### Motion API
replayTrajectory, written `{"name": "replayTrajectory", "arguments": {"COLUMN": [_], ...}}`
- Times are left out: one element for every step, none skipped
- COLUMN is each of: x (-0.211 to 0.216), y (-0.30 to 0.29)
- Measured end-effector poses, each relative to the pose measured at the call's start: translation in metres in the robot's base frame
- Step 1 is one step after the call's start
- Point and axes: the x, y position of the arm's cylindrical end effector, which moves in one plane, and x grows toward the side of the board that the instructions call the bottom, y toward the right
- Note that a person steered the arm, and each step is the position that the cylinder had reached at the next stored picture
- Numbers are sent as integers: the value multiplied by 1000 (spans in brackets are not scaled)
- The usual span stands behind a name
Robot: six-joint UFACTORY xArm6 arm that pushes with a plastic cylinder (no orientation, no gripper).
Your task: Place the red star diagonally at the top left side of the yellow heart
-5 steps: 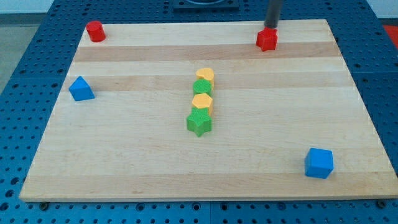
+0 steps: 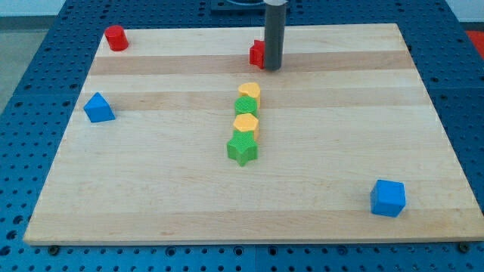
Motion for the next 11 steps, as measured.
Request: {"name": "replayTrajectory", "arguments": {"x": [0,-12,-22,-27,-27,-31,-55,-59,-24,-15,-17], "y": [24,47,25,-28,-74,-63,-62,-105,-145,-183,-166]}}
